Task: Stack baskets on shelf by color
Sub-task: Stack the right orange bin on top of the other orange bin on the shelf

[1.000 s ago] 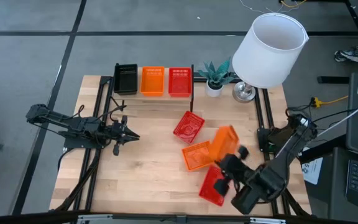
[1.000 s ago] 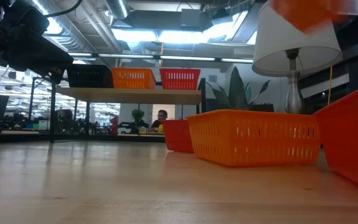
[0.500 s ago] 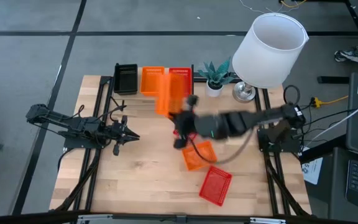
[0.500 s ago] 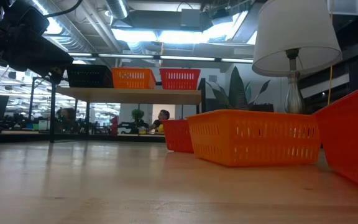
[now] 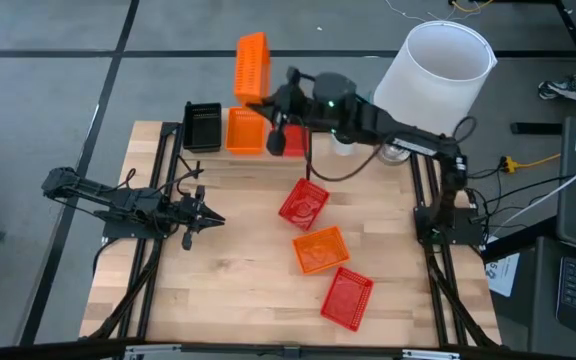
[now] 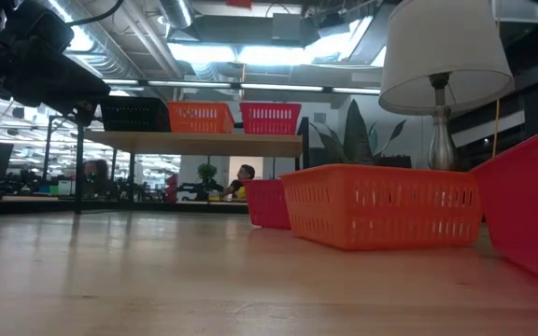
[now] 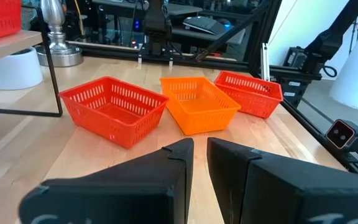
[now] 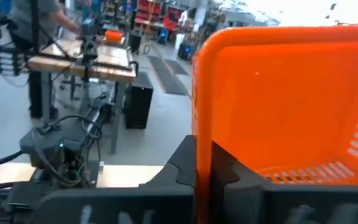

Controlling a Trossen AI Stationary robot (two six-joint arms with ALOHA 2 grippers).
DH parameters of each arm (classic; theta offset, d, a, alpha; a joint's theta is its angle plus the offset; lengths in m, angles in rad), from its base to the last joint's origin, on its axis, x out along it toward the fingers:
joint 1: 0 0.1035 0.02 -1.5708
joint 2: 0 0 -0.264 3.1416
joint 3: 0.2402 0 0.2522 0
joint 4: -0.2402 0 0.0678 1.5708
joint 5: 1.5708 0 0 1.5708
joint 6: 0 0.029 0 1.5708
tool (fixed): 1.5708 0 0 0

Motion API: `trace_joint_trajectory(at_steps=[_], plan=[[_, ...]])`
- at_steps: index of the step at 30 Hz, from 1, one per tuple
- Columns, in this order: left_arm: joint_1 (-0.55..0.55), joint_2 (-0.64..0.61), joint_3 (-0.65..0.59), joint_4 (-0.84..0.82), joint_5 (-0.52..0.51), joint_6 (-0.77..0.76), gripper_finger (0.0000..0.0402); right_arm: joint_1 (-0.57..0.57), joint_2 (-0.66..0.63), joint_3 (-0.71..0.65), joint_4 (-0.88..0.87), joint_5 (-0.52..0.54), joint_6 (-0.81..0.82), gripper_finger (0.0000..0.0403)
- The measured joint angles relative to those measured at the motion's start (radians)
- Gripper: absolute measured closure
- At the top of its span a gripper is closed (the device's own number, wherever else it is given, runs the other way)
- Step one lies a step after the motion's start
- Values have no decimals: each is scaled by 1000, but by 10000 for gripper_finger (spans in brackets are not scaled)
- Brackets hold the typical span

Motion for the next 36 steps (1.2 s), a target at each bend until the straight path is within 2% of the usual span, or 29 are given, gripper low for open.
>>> trace_joint_trajectory(at_steps=[3,5,9,20,24,28,33,36], plan=[[0,0,0,2,0,0,363,0,121,205,-154,-9,-4,403],[0,0,0,4,0,0,363,-4,135,158,-85,-20,-9,403],[0,0,0,8,0,0,363,-33,146,88,-159,-28,2,403],[0,0,0,8,0,0,363,-63,286,79,-225,-26,51,403],[0,0,0,8,0,0,363,-64,296,79,-259,-21,60,403],[0,0,0,7,0,0,363,-62,291,80,-305,49,78,403],[0,0,0,7,0,0,363,-64,292,80,-369,51,79,403],[0,0,0,7,0,0,363,-61,292,80,-385,93,78,403]])
